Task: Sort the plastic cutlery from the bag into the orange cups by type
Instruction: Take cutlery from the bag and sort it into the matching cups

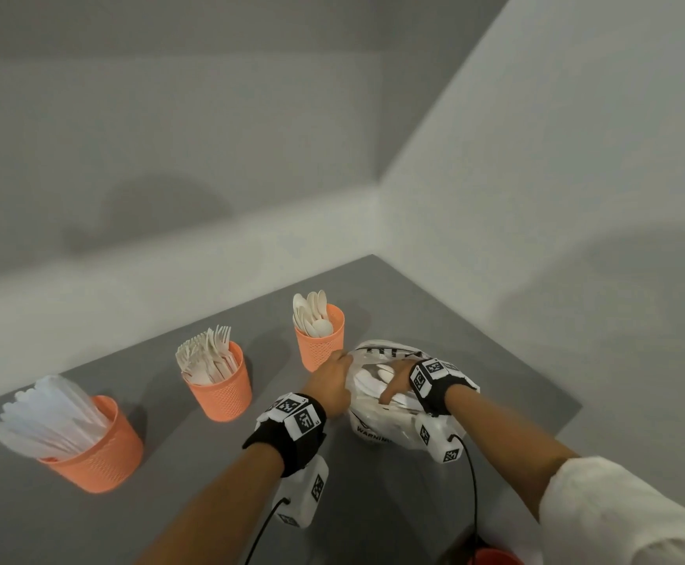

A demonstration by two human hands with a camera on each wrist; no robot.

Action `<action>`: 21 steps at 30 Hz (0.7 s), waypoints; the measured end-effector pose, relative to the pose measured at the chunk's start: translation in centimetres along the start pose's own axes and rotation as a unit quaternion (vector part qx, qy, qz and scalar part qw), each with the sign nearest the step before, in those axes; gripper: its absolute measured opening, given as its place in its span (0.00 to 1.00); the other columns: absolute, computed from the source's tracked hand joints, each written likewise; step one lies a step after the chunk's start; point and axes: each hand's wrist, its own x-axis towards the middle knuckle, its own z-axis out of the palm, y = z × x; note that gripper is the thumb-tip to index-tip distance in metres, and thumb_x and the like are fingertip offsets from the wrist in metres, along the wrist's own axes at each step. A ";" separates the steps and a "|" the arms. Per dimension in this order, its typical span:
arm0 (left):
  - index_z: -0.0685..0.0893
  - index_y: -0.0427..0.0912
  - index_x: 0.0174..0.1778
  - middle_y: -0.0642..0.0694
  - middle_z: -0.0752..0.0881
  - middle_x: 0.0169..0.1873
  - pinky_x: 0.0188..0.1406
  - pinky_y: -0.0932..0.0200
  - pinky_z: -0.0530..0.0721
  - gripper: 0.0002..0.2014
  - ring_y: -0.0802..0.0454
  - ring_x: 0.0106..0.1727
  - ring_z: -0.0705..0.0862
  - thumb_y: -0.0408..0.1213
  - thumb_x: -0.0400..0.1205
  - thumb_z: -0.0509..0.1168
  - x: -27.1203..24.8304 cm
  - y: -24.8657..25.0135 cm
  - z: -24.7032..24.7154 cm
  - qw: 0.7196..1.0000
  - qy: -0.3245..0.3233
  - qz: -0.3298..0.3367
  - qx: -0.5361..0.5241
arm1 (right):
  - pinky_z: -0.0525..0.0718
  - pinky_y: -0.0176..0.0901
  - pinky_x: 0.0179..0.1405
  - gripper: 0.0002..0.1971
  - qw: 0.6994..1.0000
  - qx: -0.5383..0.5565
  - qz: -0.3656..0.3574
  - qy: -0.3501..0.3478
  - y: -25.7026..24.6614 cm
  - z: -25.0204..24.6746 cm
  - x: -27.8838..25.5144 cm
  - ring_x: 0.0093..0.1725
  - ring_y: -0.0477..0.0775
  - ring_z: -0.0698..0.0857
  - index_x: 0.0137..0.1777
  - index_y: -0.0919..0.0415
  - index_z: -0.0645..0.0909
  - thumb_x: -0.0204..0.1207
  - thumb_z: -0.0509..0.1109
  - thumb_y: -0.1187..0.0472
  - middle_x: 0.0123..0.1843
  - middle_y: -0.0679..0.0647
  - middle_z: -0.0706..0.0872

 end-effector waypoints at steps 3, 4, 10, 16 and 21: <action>0.65 0.35 0.76 0.39 0.67 0.75 0.74 0.57 0.63 0.27 0.43 0.75 0.67 0.26 0.79 0.59 0.1 0.0 -0.1 1.000 0.000 -0.004 0.000 | 0.68 0.53 0.76 0.49 1.000 0.019 0.005 -0.002 0.2 -0.1 0.1 0.79 0.61 0.65 0.82 0.51 0.58 0.62 0.79 0.48 0.82 0.57 0.64; 0.65 0.35 0.76 0.39 0.67 0.75 0.74 0.57 0.63 0.27 0.43 0.76 0.66 0.26 0.79 0.59 0.1 0.0 -0.1 1.000 -0.001 -0.007 -0.001 | 0.67 0.52 0.76 0.49 1.000 0.025 0.003 -0.009 0.3 -0.1 0.1 0.80 0.61 0.64 0.82 0.51 0.57 0.62 0.80 0.49 0.82 0.56 0.63; 0.65 0.34 0.75 0.38 0.67 0.75 0.75 0.55 0.64 0.27 0.42 0.75 0.67 0.25 0.78 0.60 0.5 -0.2 0.1 1.000 -0.004 -0.024 -0.003 | 0.69 0.50 0.75 0.45 0.999 0.032 -0.002 -0.020 0.5 -0.3 0.3 0.77 0.60 0.68 0.80 0.56 0.61 0.65 0.78 0.53 0.80 0.57 0.67; 0.66 0.34 0.75 0.37 0.67 0.74 0.74 0.54 0.66 0.27 0.41 0.74 0.69 0.25 0.78 0.61 0.8 -0.3 0.4 0.999 -0.003 -0.036 -0.012 | 0.65 0.49 0.76 0.43 0.998 0.064 -0.022 -0.018 1.2 -0.6 -0.1 0.78 0.59 0.67 0.79 0.54 0.63 0.66 0.78 0.52 0.79 0.55 0.68; 0.67 0.34 0.73 0.38 0.68 0.72 0.73 0.54 0.68 0.26 0.41 0.72 0.71 0.25 0.78 0.60 0.9 0.4 0.6 0.999 0.018 -0.036 -0.018 | 0.65 0.48 0.76 0.45 0.993 0.117 -0.016 -0.009 1.4 -0.3 -0.2 0.76 0.58 0.70 0.78 0.56 0.64 0.63 0.80 0.48 0.77 0.54 0.72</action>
